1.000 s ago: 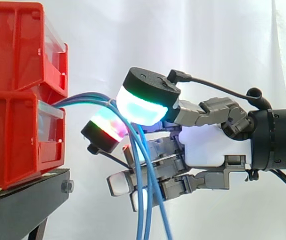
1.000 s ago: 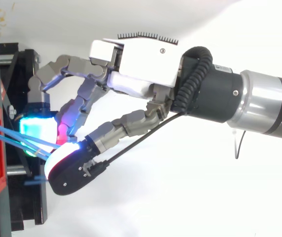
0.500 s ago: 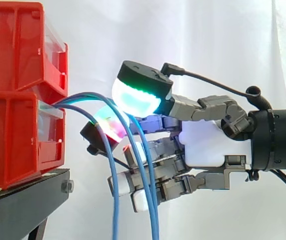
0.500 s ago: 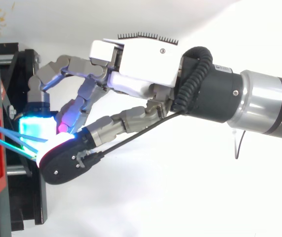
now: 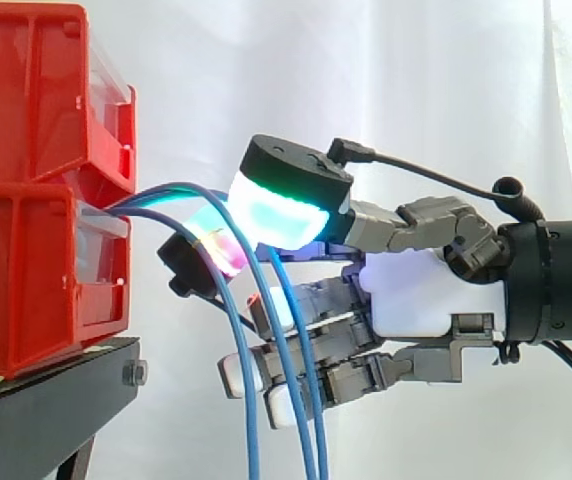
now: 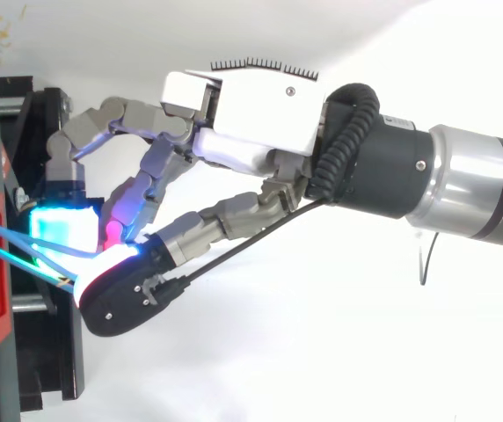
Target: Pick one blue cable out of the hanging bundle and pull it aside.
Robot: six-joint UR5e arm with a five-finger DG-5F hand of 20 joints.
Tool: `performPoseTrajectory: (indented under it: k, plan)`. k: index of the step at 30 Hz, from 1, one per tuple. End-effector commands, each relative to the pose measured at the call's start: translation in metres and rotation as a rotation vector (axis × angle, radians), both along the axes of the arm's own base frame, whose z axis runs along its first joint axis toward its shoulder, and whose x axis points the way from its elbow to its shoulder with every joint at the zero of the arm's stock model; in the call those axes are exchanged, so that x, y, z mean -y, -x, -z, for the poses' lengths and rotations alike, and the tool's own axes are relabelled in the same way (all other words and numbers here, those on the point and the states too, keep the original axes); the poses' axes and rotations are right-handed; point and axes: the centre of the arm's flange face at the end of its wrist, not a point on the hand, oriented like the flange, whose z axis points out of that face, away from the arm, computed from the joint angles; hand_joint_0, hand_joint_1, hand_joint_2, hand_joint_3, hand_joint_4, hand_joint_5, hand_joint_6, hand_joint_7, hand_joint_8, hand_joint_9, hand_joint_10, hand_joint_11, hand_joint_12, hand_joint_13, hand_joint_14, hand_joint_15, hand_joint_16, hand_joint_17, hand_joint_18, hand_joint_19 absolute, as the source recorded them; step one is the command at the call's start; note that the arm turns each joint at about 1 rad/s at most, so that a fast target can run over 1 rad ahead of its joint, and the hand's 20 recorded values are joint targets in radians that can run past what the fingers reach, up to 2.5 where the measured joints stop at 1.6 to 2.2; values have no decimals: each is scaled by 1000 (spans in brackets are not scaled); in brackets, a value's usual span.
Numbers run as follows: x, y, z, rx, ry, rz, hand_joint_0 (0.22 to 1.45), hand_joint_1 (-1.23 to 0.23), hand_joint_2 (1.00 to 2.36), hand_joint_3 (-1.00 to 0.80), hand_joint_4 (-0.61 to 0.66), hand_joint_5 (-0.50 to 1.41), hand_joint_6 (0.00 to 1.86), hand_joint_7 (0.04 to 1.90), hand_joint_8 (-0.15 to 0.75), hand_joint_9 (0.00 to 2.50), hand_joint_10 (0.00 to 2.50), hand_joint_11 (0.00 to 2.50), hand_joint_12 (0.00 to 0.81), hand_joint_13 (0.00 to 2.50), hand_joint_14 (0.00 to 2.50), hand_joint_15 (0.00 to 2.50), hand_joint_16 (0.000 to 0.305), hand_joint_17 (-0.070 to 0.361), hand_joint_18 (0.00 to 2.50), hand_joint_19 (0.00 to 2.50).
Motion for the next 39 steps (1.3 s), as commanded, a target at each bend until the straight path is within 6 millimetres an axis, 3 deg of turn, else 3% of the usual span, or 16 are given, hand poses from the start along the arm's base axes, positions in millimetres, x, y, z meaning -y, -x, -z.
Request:
performPoseTrajectory:
  k: [1,7,9,10,15,17,21,39]
  plan:
    - [1,1,1,-4,-4,1,726,-956,1000,-500,-254,-153,923,857,256,1246,20,652,309,964,22,611,40,90,857,604]
    - [1,1,1,-10,-6,2,530,-1025,1000,-500,-115,-137,928,865,261,1267,18,661,324,1006,25,669,42,95,865,627]
    - [3,2,2,-15,-7,3,461,-939,1000,-500,-90,-131,931,834,282,1275,17,639,350,1021,23,678,47,107,885,639]
    - [3,2,2,-15,-7,3,449,-828,1000,-500,-88,-127,929,834,287,1288,16,631,359,1036,22,686,50,112,893,650]
    - [2,3,3,-26,-5,2,472,-602,1000,-500,-106,-123,911,877,285,1346,18,644,359,1052,23,694,50,113,894,690]
    - [3,3,3,-26,-5,3,490,-583,1000,-500,-105,-124,907,897,288,1343,18,657,356,1049,23,694,49,110,884,700]
    - [3,3,3,-27,-5,3,536,-636,1000,-500,-96,-127,903,936,280,1356,20,665,342,1040,23,716,46,104,861,722]
    - [2,6,5,-57,-8,-13,603,-864,1028,-98,-95,-107,903,1075,276,1402,21,691,326,1026,24,709,43,97,859,680]
